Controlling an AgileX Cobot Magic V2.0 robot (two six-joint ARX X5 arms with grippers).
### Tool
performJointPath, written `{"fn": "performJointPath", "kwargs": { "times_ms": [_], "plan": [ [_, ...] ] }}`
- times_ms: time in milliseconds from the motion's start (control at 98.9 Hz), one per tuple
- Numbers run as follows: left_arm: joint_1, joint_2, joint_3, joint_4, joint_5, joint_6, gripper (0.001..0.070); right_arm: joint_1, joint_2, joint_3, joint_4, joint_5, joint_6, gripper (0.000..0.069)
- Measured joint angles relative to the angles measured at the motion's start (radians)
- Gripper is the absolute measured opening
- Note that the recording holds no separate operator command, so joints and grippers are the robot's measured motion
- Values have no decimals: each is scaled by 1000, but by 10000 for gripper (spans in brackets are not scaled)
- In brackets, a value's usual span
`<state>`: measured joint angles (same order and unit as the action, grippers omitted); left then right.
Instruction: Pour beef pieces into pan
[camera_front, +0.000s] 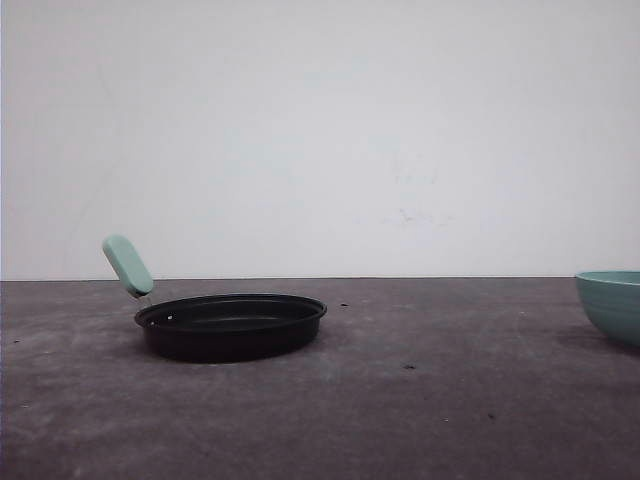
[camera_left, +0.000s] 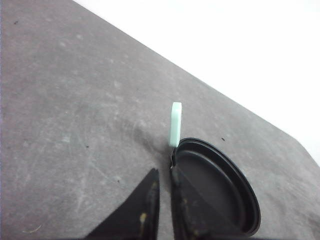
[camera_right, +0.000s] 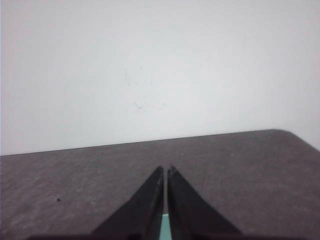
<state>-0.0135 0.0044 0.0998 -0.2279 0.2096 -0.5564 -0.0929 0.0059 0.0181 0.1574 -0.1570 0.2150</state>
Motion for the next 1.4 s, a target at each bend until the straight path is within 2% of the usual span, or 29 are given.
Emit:
{"fn": "performJointPath", "kwargs": {
  "times_ms": [101,263,536,809,1092,1214,1224,1264,1396],
  "plan": [
    [0,0,0,1,30,-9,14,0,0,4,-53,0,34,10],
    [0,1,8,0,106,-10,14,0,0,73,-270,-2,91,10],
    [0,68,134,1,104,2,14,0,18,218,-336,-27,105,10],
    [0,337,439,-14,103,102,14,0,154,471,-467,-64,78,10],
    [0,607,834,-68,106,227,14,0,333,771,-474,-79,43,10],
    [-5,650,887,-62,130,234,14,0,418,871,-487,-110,43,10],
    [-5,659,888,-82,132,221,14,0,460,909,-486,-165,43,10],
    [-5,664,888,-98,134,206,14,0,483,927,-482,-205,43,10],
    [-5,671,888,-105,146,186,14,0,520,943,-457,-262,44,13]
  ]
}}
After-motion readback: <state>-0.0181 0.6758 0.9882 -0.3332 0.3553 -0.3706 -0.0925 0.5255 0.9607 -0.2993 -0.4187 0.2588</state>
